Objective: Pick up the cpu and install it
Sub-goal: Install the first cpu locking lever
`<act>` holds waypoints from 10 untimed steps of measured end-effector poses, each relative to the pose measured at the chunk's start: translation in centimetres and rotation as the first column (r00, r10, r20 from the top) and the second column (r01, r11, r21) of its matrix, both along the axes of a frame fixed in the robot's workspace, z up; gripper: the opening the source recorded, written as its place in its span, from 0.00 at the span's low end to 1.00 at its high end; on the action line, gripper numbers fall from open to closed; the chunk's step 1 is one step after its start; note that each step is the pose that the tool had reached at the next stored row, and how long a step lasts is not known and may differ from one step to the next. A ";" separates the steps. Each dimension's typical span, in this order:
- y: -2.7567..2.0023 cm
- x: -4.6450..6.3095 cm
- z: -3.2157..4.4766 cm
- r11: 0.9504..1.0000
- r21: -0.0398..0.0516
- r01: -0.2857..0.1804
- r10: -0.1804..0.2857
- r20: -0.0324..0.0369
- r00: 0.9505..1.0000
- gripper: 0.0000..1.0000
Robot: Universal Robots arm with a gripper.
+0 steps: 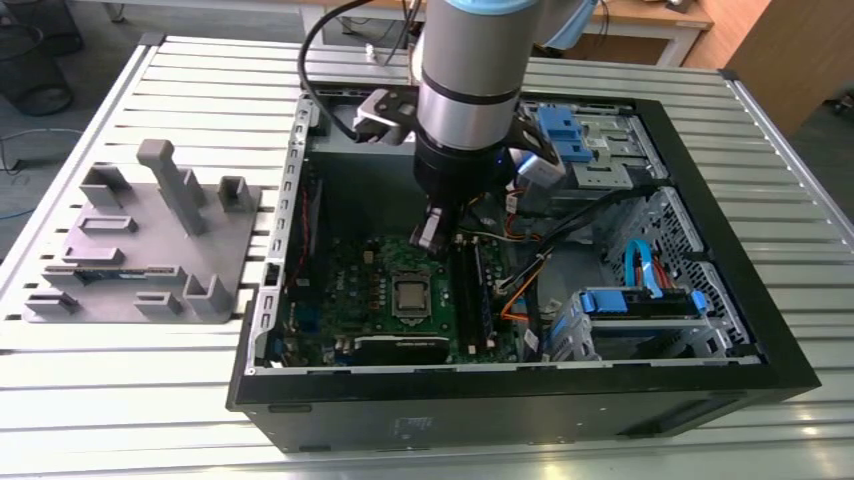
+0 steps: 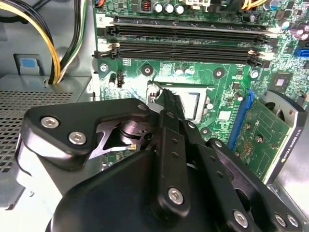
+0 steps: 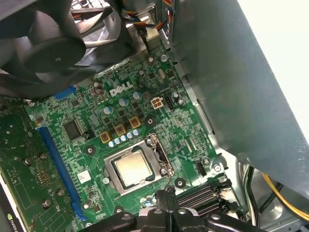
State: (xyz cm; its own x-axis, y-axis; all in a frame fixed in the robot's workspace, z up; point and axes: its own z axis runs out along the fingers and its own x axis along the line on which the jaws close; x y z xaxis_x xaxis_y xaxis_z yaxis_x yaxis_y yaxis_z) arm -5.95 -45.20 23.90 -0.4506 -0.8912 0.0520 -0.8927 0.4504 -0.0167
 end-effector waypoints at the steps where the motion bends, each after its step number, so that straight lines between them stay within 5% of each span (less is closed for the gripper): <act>1: -0.07 0.0 0.00 1.000 0.000 0.006 -0.006 0.000 1.000 0.11; 10: -0.20 0.0 -0.30 0.997 0.000 0.076 -0.076 0.000 0.997 0.11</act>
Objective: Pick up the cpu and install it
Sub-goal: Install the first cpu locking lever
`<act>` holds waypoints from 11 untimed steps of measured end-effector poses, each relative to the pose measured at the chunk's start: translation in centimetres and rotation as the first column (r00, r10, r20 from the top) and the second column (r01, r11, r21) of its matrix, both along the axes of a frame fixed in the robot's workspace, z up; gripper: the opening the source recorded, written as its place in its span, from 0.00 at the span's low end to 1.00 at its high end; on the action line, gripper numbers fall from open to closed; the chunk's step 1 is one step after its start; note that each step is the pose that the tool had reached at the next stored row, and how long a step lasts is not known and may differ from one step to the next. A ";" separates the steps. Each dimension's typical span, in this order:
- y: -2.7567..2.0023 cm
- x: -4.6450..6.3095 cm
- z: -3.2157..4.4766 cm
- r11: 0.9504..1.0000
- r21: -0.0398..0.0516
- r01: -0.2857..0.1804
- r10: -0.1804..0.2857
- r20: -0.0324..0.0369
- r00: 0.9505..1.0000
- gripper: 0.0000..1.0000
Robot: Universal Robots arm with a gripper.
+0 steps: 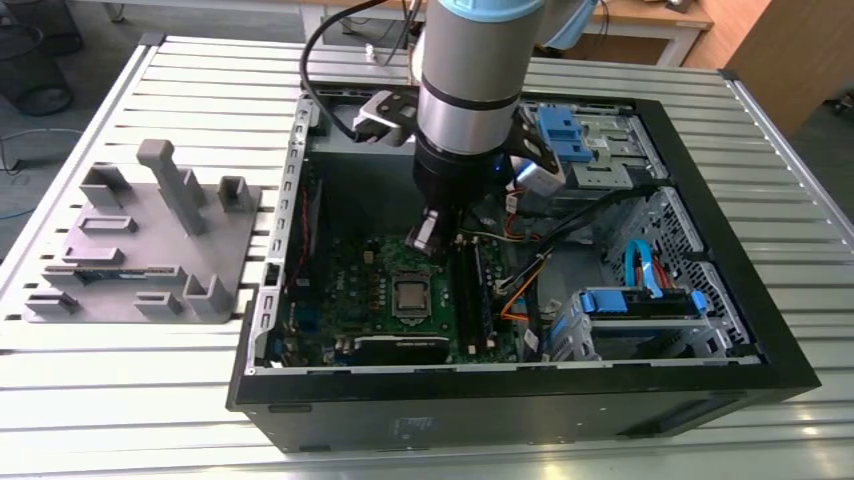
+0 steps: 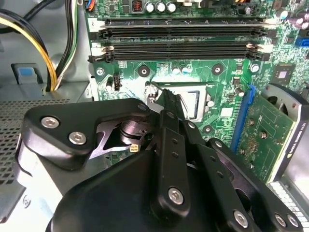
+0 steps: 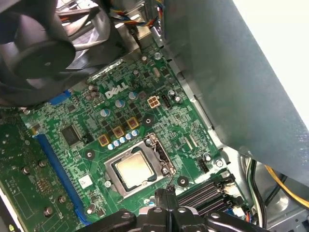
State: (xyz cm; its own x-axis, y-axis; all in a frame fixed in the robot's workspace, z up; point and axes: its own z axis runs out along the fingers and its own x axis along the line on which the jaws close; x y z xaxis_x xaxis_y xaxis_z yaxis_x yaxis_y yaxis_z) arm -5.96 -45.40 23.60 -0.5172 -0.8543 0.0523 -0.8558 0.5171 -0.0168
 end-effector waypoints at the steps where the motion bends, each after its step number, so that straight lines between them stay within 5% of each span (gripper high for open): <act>1: 0.00 0.0 0.00 1.000 0.000 0.004 -0.004 0.000 1.000 0.11; 11: 0.00 -0.1 -0.17 1.000 -0.001 0.013 -0.013 0.000 1.000 0.11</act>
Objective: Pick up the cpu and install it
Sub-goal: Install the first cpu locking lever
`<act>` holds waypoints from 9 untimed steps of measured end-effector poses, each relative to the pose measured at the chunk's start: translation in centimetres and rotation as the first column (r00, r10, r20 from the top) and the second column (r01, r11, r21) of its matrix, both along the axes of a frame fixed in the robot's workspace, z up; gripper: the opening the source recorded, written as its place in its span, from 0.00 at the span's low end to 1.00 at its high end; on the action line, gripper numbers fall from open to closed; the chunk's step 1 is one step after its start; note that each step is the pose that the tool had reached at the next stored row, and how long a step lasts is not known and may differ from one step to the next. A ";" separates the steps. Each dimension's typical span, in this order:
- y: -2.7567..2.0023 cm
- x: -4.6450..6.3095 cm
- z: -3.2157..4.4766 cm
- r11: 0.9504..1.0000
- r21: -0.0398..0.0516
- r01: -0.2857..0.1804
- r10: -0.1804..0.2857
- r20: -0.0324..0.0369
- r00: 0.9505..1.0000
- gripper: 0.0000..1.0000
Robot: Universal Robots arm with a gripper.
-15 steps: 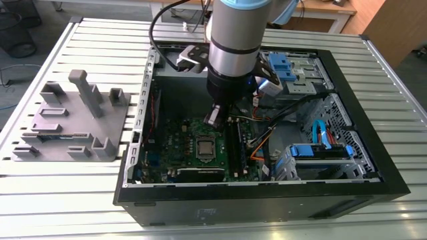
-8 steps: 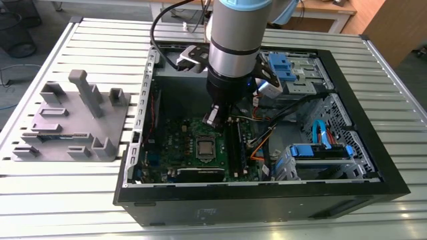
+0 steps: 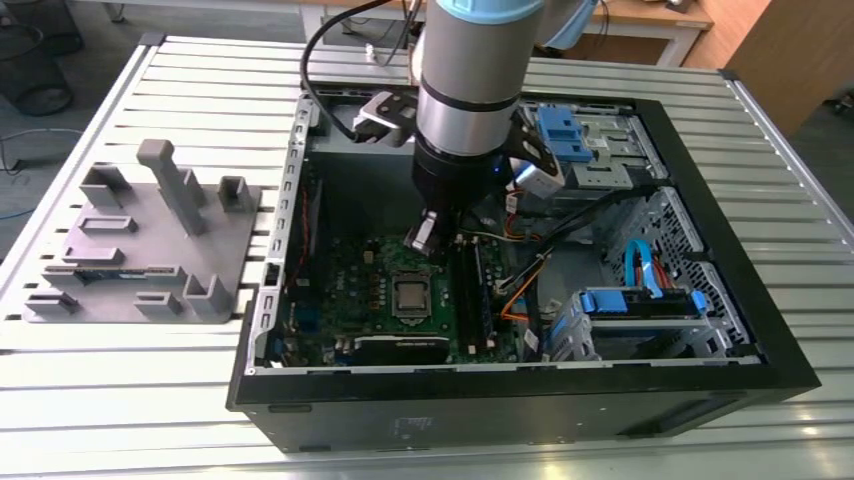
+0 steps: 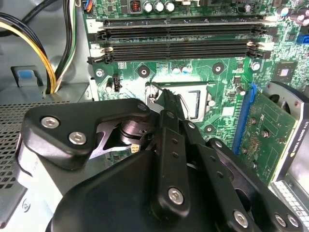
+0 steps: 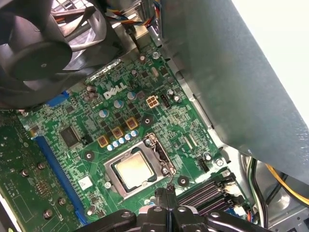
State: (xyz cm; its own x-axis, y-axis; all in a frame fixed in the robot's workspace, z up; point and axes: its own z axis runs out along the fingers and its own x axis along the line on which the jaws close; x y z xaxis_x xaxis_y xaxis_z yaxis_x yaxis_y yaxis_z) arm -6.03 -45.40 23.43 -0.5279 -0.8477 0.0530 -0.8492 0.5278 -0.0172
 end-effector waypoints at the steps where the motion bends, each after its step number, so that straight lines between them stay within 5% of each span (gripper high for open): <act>1: 0.00 -0.1 -0.07 1.000 -0.001 0.004 -0.004 0.000 1.000 0.11; 9: -0.07 -0.3 -0.49 0.999 -0.014 0.028 -0.028 0.001 1.000 0.11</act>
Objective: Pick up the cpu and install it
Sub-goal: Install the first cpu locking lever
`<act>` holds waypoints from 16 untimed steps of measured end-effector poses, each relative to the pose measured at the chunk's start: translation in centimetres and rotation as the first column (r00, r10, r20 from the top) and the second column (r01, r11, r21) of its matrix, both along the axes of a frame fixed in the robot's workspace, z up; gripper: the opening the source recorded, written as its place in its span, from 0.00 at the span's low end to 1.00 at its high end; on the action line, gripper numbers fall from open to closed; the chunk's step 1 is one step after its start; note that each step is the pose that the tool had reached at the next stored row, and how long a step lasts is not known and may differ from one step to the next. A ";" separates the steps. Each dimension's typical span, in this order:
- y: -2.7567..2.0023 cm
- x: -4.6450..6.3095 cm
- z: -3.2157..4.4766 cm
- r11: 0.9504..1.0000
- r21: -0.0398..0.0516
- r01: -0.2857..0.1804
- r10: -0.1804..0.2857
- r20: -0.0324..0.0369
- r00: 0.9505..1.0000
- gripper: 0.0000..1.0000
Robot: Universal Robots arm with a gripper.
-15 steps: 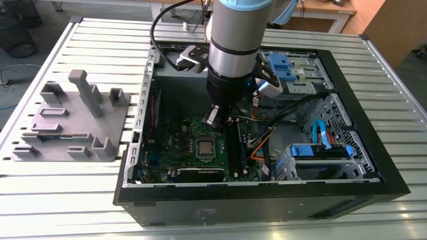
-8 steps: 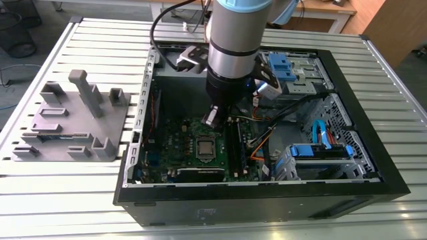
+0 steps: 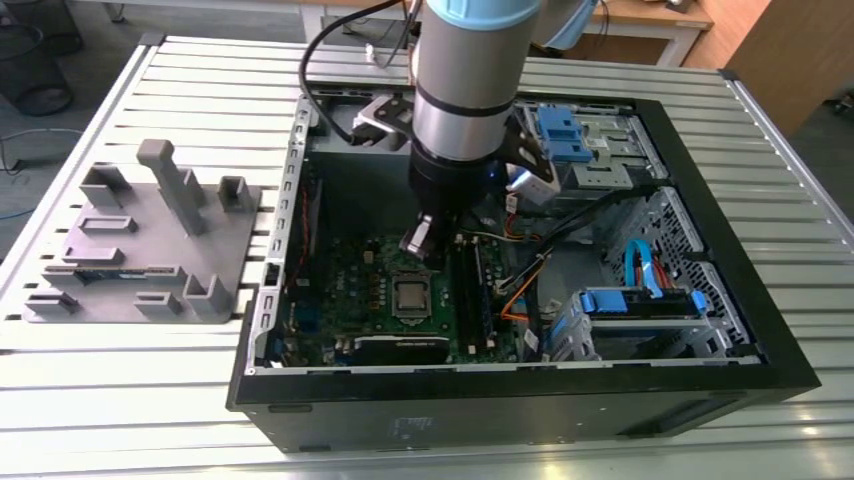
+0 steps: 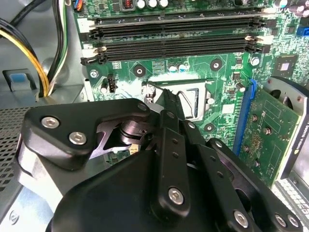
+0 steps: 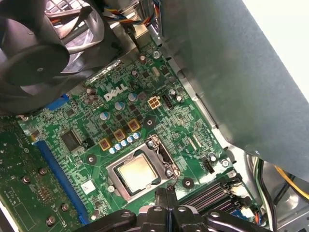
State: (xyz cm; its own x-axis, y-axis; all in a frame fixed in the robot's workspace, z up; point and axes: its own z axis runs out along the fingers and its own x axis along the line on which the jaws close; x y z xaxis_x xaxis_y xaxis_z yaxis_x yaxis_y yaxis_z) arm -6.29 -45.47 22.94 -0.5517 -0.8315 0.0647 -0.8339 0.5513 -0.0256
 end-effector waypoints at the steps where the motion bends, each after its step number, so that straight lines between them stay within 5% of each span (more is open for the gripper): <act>1: -0.01 0.0 -0.05 1.000 -0.002 0.004 -0.004 0.000 1.000 0.11; 11: -0.09 0.0 -0.56 0.998 -0.023 0.062 -0.061 0.015 0.998 0.11; 16: -0.13 -0.1 -0.72 0.996 -0.027 0.085 -0.085 0.017 0.996 0.11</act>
